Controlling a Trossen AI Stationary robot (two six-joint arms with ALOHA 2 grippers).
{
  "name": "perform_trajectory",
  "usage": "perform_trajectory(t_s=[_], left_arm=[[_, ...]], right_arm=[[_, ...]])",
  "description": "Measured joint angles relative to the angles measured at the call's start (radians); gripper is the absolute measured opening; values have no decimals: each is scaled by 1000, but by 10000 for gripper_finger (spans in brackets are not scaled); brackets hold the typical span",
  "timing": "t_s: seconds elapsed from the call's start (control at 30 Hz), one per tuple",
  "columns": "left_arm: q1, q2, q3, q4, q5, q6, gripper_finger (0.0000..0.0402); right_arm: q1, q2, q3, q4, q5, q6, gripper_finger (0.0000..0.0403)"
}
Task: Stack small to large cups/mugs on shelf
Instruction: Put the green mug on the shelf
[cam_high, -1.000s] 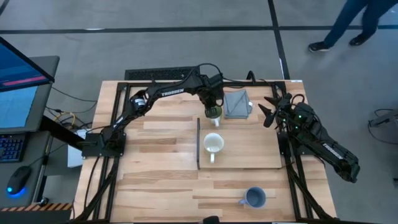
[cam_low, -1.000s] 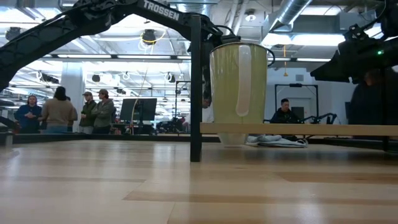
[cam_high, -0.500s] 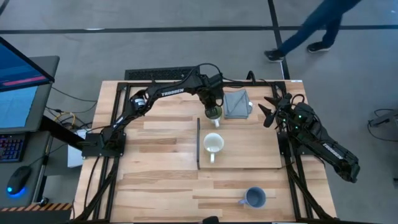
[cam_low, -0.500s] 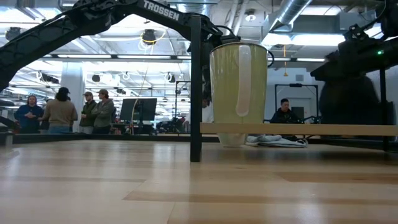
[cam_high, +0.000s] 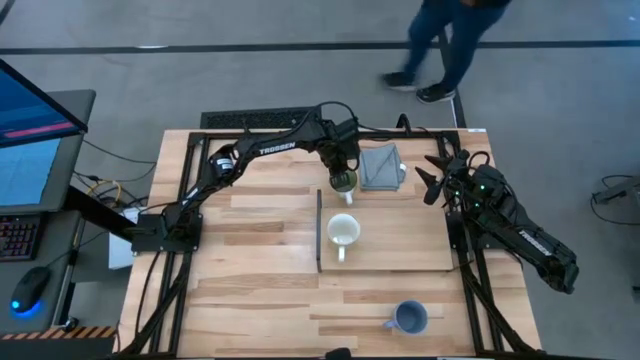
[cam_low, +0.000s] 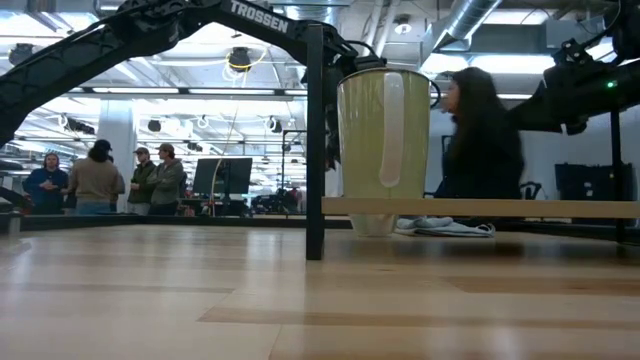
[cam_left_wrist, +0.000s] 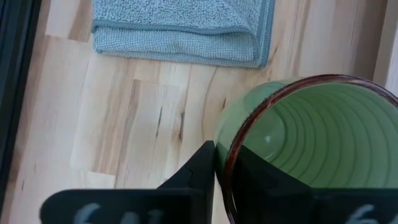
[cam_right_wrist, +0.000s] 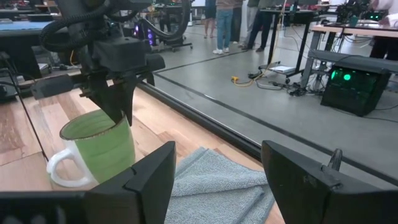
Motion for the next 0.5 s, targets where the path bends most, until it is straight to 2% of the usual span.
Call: perform_trajectory(t_s=[0.5], left_arm=[[0, -2, 0, -3, 0, -5, 112]], right_arm=[[0, 0, 0, 0, 0, 0, 261]])
